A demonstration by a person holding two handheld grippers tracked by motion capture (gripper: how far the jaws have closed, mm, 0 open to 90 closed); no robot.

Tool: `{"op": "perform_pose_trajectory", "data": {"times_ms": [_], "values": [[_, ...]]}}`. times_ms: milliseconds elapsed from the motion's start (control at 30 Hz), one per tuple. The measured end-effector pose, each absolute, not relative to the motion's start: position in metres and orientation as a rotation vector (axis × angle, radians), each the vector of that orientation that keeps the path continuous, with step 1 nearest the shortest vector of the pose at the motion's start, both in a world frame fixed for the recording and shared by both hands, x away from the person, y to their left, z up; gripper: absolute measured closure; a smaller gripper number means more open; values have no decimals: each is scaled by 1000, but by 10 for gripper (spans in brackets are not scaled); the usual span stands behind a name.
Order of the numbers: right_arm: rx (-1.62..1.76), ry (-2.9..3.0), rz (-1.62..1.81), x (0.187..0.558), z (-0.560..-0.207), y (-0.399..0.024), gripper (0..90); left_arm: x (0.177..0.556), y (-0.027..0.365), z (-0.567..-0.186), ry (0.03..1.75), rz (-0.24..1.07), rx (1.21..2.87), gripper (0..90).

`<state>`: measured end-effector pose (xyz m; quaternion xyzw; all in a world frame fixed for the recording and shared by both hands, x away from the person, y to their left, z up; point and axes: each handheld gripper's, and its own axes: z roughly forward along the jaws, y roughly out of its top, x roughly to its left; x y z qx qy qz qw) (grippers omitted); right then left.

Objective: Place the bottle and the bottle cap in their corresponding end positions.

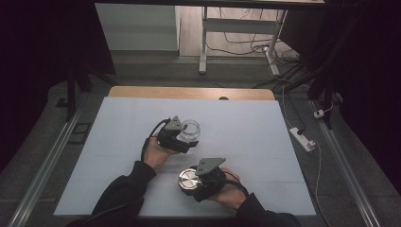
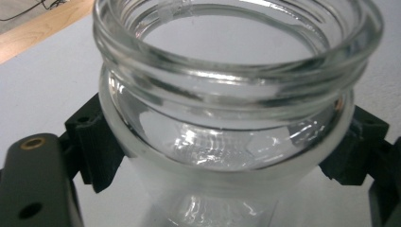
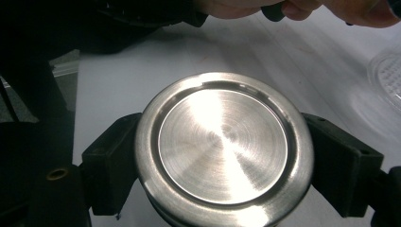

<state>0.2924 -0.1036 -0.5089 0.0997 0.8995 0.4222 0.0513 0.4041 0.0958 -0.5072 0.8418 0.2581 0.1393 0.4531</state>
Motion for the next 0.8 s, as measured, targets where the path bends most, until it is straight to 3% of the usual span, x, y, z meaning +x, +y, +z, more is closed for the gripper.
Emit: {"op": "perform_pose_trajectory", "data": {"times_ms": [800], "values": [[314, 2775, 1154, 304, -535, -98, 185, 413, 88, -526, 648, 350, 2090, 153]]}}
